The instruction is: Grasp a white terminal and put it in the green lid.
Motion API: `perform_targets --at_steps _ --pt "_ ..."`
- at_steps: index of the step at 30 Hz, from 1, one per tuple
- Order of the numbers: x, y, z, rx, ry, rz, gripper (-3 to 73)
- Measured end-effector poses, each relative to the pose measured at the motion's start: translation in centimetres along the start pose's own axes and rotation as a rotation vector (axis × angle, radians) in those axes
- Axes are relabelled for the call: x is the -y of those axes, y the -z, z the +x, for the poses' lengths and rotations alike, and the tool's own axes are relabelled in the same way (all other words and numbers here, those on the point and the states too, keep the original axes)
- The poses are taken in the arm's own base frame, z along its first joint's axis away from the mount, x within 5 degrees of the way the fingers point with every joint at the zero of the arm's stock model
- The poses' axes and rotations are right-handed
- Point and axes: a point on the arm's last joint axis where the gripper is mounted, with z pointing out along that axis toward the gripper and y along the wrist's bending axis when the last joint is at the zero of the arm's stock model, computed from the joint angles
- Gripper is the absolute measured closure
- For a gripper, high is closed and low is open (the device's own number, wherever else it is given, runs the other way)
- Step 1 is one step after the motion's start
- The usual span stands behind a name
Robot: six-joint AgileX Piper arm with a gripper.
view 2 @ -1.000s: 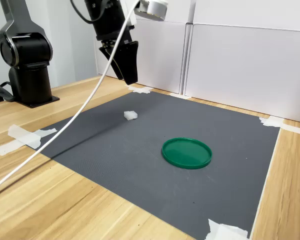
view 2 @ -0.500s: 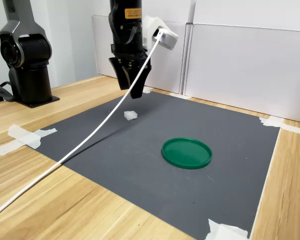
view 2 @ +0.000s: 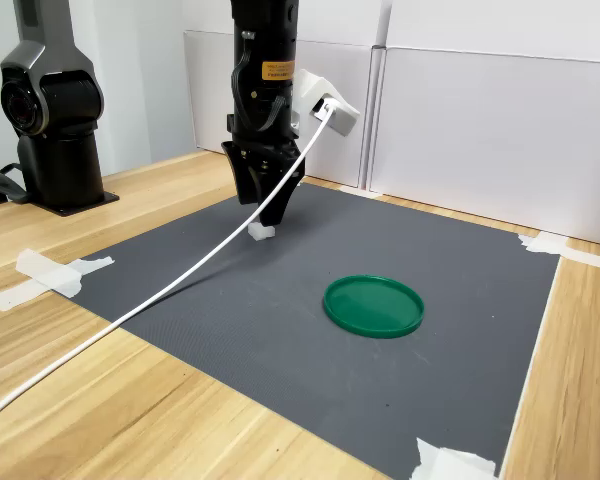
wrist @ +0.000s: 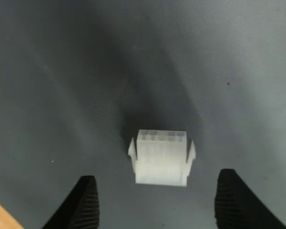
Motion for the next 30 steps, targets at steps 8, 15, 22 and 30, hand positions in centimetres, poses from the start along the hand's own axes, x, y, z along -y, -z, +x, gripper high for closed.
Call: perform_targets --at_steps 8,15,22,30 --pt "0.4 -1.3 0.0 -0.031 0.009 -0.015 11.9" --pt "0.5 -1.7 0.0 -0.039 0.01 -0.023 28.4" --pt "0.5 -1.7 0.0 -0.04 0.01 -0.025 39.9" --pt "0.3 -0.4 0.0 -0.015 0.012 0.008 39.9"
